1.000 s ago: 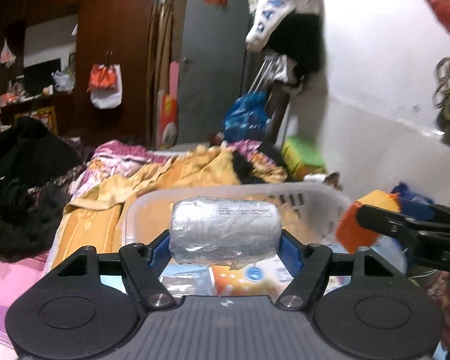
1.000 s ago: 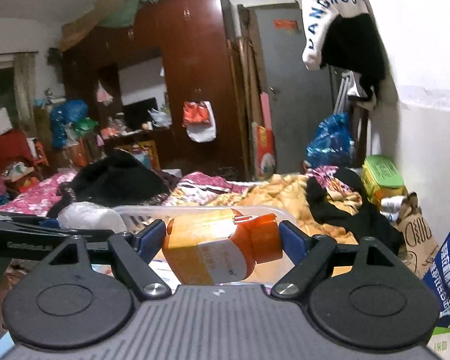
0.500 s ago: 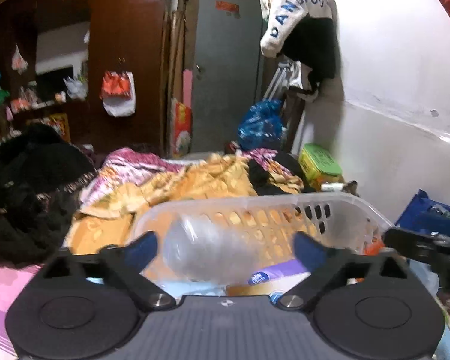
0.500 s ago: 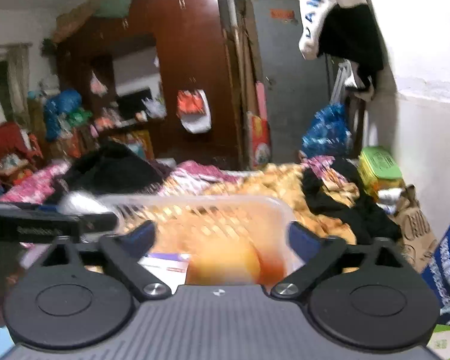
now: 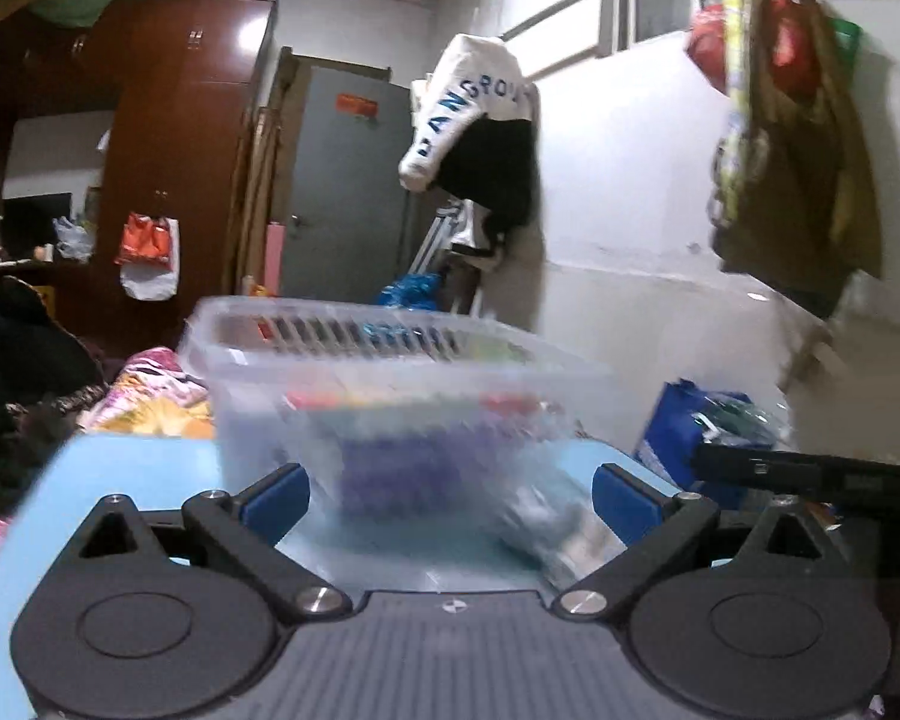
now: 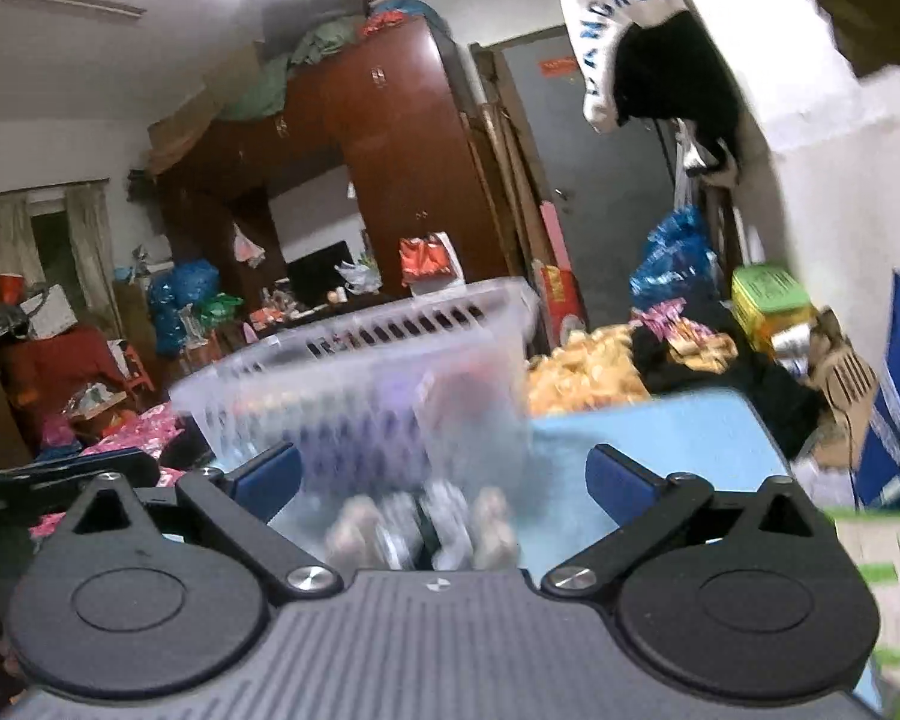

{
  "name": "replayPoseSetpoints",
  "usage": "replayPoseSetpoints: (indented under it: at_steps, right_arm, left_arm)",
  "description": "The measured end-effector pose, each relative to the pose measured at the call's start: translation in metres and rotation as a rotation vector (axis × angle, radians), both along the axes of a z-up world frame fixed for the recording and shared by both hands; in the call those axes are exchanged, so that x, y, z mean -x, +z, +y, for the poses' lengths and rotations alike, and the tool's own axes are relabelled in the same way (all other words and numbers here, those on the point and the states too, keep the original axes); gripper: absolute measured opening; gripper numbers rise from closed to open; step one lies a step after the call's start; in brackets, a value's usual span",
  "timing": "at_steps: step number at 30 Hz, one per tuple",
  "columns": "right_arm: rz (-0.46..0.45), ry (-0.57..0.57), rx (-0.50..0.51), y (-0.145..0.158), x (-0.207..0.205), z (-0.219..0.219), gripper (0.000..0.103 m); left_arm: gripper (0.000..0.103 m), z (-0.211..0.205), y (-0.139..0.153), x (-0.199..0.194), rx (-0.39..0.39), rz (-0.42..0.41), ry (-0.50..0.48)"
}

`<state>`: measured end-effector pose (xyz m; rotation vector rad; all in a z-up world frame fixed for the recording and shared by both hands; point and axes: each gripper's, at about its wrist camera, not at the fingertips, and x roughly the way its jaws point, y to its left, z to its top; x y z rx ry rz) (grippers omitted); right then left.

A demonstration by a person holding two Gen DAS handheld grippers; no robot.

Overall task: Organize objects
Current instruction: 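Carry the orange bottle and white roll over the basket and release both, then close both grippers on the white glove toy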

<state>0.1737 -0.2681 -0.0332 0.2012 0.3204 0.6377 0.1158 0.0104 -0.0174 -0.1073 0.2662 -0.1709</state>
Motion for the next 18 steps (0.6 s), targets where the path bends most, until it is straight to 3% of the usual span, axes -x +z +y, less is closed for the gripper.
replayPoseSetpoints:
  at_steps: [3,7,12,18]
  right_arm:
    - [-0.001,-0.018,-0.001,-0.006,-0.003,-0.001,0.103]
    - [0.022,-0.026,-0.043,-0.011,-0.013,-0.005,0.101]
    - [0.035,-0.062,-0.004,-0.011,-0.016,0.0,0.082]
    - [0.059,-0.062,0.044,-0.015,-0.024,0.006,0.059]
  left_arm:
    - [0.101,-0.018,-0.01,-0.007,-0.043,0.028,-0.043]
    - [0.1,-0.029,-0.018,-0.018,-0.034,0.069,-0.073]
    - [0.097,-0.049,-0.028,-0.03,-0.003,0.086,-0.086]
    - [0.088,-0.069,-0.031,-0.039,-0.042,0.093,-0.081]
